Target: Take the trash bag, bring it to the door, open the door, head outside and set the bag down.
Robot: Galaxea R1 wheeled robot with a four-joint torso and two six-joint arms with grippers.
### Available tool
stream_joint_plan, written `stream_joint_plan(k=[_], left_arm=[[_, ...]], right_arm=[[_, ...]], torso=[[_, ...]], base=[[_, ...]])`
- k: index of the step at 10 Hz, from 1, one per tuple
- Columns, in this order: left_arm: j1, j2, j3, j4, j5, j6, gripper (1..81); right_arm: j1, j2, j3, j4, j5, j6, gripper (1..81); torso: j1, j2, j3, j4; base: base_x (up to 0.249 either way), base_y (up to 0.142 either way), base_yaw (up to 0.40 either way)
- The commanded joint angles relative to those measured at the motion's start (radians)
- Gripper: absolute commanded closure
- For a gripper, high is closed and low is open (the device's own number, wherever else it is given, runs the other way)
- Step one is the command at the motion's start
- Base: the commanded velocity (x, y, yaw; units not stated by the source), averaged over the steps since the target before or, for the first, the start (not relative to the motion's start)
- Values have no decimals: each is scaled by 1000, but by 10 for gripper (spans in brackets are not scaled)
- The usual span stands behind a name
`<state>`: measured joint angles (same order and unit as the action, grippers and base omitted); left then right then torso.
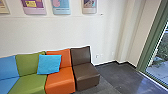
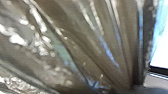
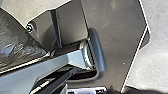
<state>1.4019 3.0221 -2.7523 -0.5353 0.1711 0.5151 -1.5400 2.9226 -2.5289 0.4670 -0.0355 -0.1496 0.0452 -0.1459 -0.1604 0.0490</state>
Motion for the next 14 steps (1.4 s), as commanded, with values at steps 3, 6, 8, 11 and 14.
stream_joint_plan(k=[3,6,8,11,14], left_arm=[[-50,-2,-1,-2,76,2,811],[-50,-3,-1,0,76,2,811],[-50,-5,-1,0,76,2,811],[-50,-3,-1,1,76,2,811],[-50,-3,-1,1,74,2,811]], right_arm=[[39,-4,7,-4,-73,-4,10],[39,-4,7,-4,-73,-4,10],[39,-3,7,-4,-73,-4,10],[37,-3,6,-4,-73,-4,10],[39,0,1,-4,-73,-4,10]], torso=[[0,0,0,0],[0,0,0,0],[0,0,0,0],[0,0,0,0],[0,0,0,0]], base=[[0,0,-184],[0,0,-229],[0,0,-232],[0,0,-234],[0,0,-234]])
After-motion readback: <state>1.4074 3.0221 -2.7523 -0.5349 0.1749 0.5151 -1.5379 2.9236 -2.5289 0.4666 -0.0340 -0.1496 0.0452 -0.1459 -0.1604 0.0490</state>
